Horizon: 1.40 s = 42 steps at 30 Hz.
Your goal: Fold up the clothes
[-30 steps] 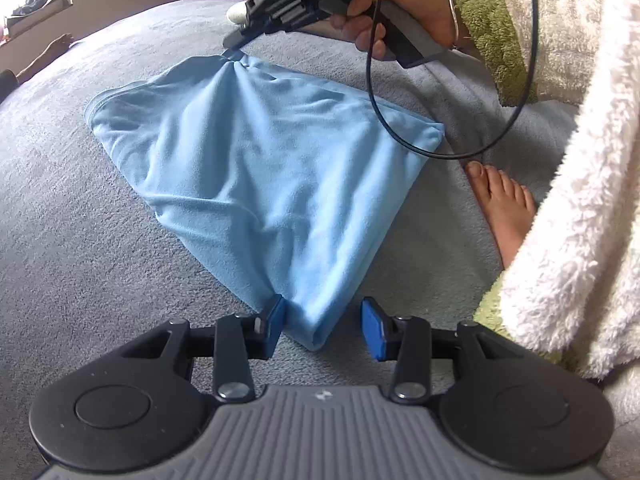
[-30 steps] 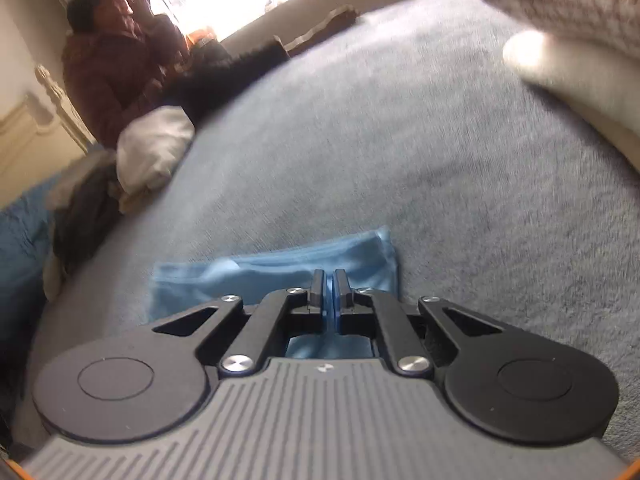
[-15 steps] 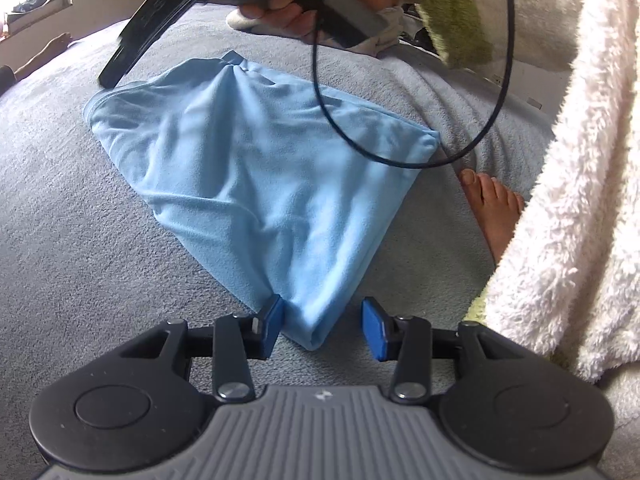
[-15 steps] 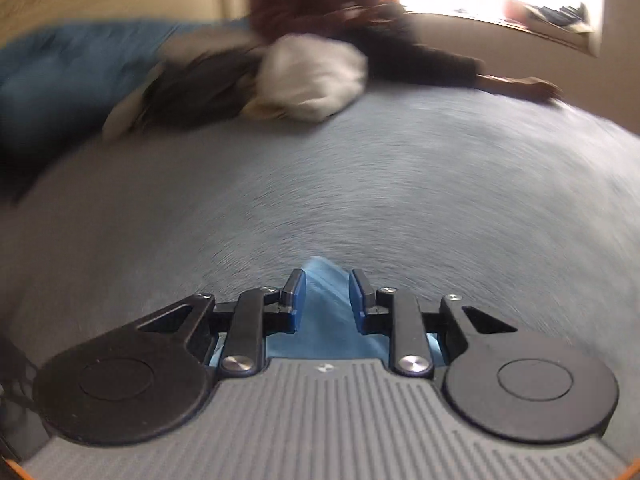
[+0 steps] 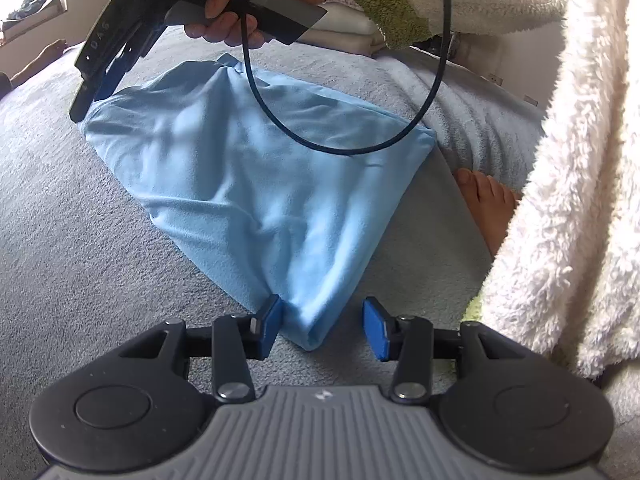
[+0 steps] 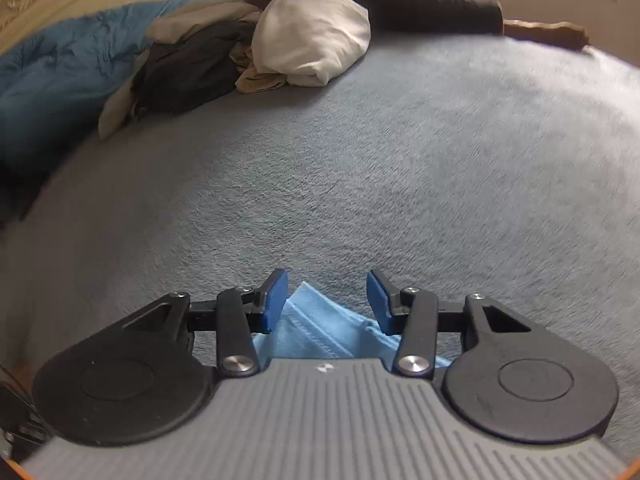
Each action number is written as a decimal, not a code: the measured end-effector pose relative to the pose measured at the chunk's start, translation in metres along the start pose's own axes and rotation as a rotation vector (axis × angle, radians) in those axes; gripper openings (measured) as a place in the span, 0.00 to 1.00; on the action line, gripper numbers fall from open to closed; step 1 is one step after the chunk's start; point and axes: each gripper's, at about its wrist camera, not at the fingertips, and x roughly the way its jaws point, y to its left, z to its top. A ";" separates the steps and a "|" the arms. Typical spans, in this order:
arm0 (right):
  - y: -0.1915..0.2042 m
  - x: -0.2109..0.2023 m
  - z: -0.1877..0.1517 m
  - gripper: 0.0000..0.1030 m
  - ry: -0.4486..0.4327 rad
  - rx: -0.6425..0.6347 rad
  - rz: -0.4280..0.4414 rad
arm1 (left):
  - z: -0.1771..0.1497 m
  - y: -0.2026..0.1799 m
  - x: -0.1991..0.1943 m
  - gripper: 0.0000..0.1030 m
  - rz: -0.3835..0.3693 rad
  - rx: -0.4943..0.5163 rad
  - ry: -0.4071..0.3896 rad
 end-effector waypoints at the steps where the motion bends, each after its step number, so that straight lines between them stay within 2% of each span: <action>1: 0.002 0.002 -0.002 0.26 0.012 -0.013 0.003 | 0.000 0.000 0.000 0.44 0.000 0.001 0.000; 2: 0.005 0.003 -0.003 0.03 0.015 -0.025 0.003 | 0.000 0.000 0.000 0.44 0.000 0.001 0.000; 3: 0.007 0.002 -0.005 0.02 0.005 -0.036 0.002 | 0.000 0.000 0.000 0.44 0.001 0.002 0.000; 9: 0.004 -0.008 -0.002 0.01 -0.090 0.003 -0.027 | 0.001 -0.003 0.001 0.44 0.008 0.014 0.001; 20: -0.013 0.001 -0.001 0.00 -0.120 0.107 -0.081 | 0.001 -0.004 0.001 0.44 0.018 0.024 0.002; 25: -0.024 -0.037 -0.005 0.03 -0.211 0.203 -0.097 | 0.003 -0.001 0.001 0.47 0.007 0.006 0.002; 29: -0.034 -0.073 -0.019 0.07 -0.199 0.241 -0.125 | 0.005 0.002 0.000 0.47 -0.007 -0.011 0.003; 33: -0.036 -0.093 -0.046 0.09 -0.138 0.247 -0.114 | 0.008 0.003 -0.003 0.47 -0.013 -0.016 -0.003; 35: -0.029 -0.089 -0.057 0.09 -0.083 0.199 -0.096 | 0.009 0.002 -0.003 0.48 -0.014 -0.006 -0.004; 38: -0.022 -0.067 -0.072 0.09 0.008 0.129 -0.115 | 0.011 -0.004 -0.002 0.50 -0.002 0.025 0.004; 40: -0.027 -0.051 -0.079 0.07 0.042 0.143 -0.137 | 0.010 -0.010 -0.003 0.51 0.010 0.055 0.009; 42: -0.035 -0.045 -0.082 0.02 0.037 0.175 -0.177 | 0.008 -0.016 -0.006 0.52 0.020 0.086 0.012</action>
